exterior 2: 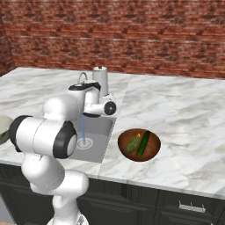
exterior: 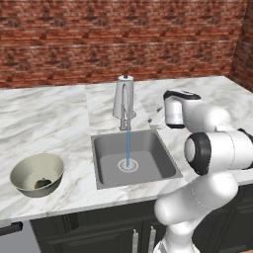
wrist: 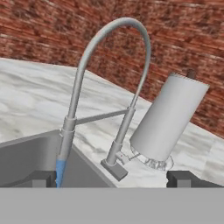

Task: Pick the cucumbers from the sink and place them in one bowl. Place the squash in the other bowl. Then turn off the sink faucet.

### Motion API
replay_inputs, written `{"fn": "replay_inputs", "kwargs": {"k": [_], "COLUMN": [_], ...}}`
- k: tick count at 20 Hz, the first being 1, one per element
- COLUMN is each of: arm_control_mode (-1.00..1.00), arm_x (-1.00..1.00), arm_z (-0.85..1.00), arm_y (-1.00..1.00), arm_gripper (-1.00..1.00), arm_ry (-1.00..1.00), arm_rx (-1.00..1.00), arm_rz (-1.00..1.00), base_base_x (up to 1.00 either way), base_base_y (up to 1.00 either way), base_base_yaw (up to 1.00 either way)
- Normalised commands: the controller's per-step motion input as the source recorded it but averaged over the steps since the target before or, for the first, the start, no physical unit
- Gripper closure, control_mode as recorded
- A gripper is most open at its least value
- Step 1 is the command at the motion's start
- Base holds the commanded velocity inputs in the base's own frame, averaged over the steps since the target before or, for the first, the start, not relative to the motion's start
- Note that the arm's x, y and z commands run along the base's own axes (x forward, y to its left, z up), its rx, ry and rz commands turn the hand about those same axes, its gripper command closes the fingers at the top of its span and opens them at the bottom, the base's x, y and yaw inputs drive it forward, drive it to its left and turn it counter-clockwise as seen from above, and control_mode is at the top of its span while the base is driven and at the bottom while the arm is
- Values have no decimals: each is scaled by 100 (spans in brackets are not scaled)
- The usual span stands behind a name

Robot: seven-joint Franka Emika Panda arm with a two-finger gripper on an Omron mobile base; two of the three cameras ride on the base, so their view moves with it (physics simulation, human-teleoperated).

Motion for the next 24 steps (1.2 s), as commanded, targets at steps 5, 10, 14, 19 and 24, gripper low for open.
{"fn": "replay_inputs", "kwargs": {"k": [5,10,14,19,24], "arm_control_mode": [-100,-100,-100,-100,-100], "arm_x": [36,45,43,40,43], "arm_z": [-18,-15,-21,-26,-24], "arm_y": [0,0,0,0,0], "arm_gripper": [-100,-100,-100,-100,-100], "arm_ry": [0,0,0,0,0], "arm_rx": [0,1,2,3,4], "arm_rz": [0,0,0,0,0], "base_base_x": [0,0,0,0,0], "base_base_y": [0,0,0,0,0], "base_base_yaw": [0,0,0,0,0]}}
